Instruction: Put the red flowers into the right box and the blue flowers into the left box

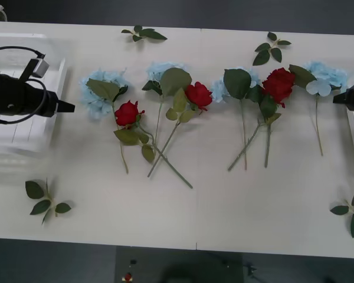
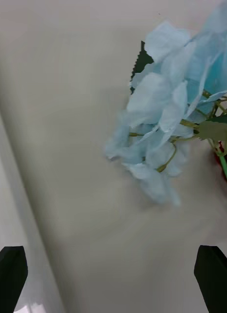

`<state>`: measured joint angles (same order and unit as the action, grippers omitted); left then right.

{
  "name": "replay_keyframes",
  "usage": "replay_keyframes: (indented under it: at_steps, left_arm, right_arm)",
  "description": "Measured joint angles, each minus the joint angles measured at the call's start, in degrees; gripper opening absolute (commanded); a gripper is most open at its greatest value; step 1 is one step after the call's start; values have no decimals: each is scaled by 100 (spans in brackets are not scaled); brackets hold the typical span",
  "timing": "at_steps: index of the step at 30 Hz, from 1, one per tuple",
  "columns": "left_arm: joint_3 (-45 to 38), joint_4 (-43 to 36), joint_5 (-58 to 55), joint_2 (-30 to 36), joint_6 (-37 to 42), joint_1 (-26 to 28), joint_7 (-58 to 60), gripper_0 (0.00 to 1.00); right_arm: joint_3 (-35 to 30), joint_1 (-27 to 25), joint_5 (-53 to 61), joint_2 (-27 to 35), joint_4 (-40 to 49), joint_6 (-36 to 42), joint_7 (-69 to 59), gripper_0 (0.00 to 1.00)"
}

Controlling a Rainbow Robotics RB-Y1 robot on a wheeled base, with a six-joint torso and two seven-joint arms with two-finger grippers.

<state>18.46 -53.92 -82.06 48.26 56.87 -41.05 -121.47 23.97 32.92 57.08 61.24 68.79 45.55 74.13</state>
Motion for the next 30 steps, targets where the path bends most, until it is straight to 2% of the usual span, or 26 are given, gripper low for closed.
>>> replay_keyframes:
  at_steps: [5,10,14,20,30]
  left_arm:
    - [0,-409,518,-300,0,1,144,100]
    - [0,-833,1038,-547,0,1,1253,100]
    - [0,-1077,1644,-717,0,1,1366,100]
    - [0,-1191,2435,-973,6,1,2202,100]
    - [1,-1196,3567,-1427,7,2,2643,100]
  right_arm:
    - [0,21,-316,-380,-452,-386,0,100]
    - [0,179,-696,-684,-869,-435,-2,100]
    - [0,382,-844,-936,-1284,-662,-7,100]
    - [0,735,-1217,-1336,-1951,-802,-62,100]
    - [-1,1043,-1303,-1795,-2543,-1095,-85,100]
